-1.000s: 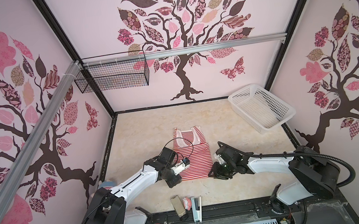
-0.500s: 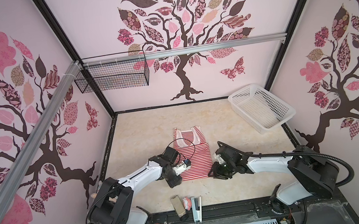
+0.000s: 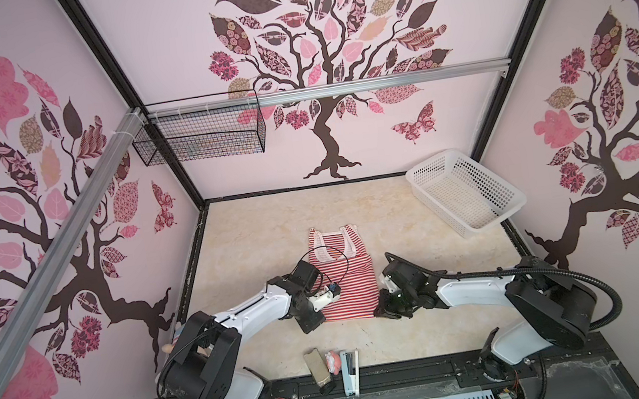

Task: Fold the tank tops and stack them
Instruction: 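Grasp the near corners of the striped top with both grippers and lift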

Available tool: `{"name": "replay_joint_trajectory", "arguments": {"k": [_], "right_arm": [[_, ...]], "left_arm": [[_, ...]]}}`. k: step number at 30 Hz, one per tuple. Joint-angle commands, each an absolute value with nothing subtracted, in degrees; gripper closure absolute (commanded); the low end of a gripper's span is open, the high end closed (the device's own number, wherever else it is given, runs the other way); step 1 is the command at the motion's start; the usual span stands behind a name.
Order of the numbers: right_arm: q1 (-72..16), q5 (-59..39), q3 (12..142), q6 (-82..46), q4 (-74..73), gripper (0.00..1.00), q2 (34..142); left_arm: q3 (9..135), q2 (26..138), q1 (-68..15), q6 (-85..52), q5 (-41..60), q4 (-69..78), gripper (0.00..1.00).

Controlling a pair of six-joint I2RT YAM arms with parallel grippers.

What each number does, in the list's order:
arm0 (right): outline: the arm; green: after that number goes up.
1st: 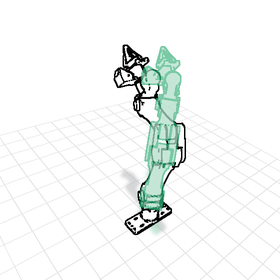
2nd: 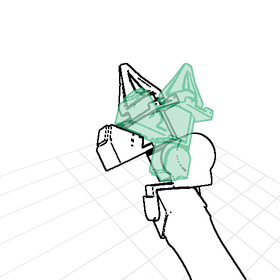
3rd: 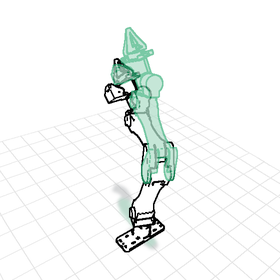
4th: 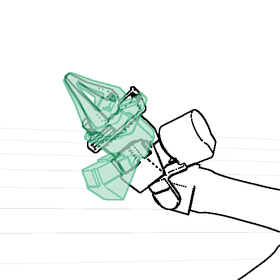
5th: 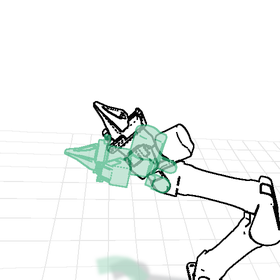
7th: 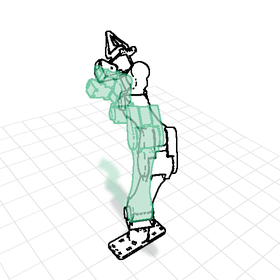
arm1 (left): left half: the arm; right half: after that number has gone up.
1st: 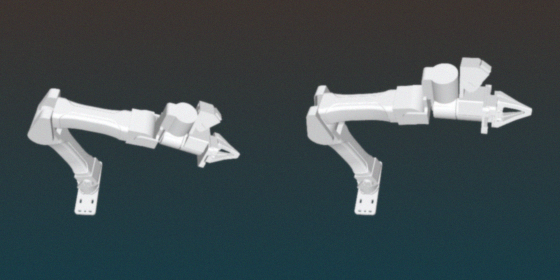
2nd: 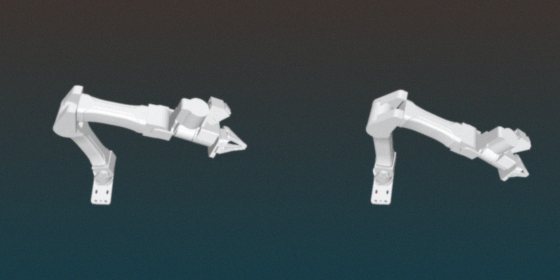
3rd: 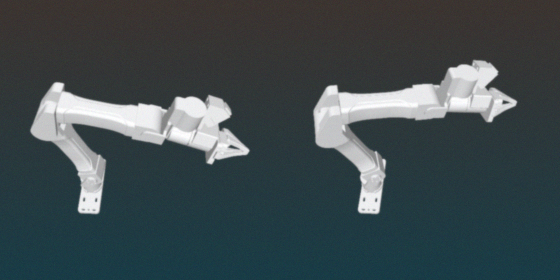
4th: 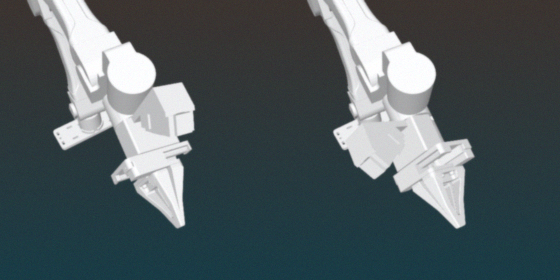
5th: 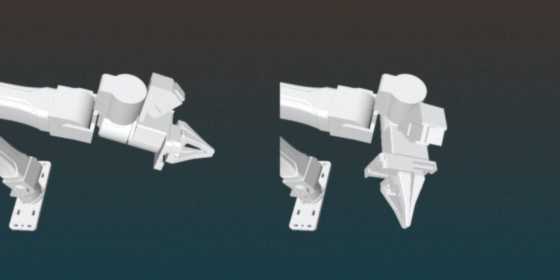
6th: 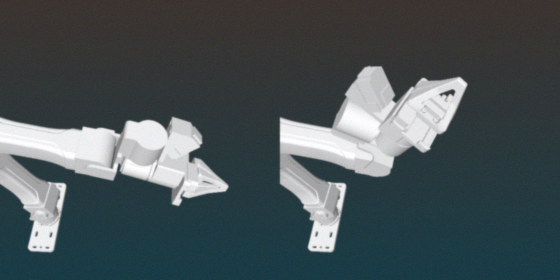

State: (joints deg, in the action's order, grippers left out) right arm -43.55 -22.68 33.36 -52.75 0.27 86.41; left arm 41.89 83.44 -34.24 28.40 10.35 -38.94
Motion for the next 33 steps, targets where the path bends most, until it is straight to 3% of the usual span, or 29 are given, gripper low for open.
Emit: {"name": "replay_joint_trajectory", "arguments": {"k": [1, 20, 28, 33], "right_arm": [[-43.8, -22.0, 34.3, -51.7, 3.1, 1.00, 84.8], [-47.1, -19.6, 30.5, -51.3, 15.8, 1.00, 65.4], [-49.5, -17.3, 35.0, -52.5, 26.7, 1.00, 55.0], [-49.5, -17.0, 39.6, -50.8, 29.8, 1.00, 55.5]], "left_arm": [[43.6, 81.8, -34.5, 28.6, 11.2, -40.7, 1.00], [44.3, 71.0, -36.0, 28.5, 17.3, -52.6, 1.00], [49.2, 63.3, -38.2, 29.3, 17.6, -60.6, 1.00], [52.0, 63.1, -38.1, 28.4, 17.9, -60.5, 1.00]]}}
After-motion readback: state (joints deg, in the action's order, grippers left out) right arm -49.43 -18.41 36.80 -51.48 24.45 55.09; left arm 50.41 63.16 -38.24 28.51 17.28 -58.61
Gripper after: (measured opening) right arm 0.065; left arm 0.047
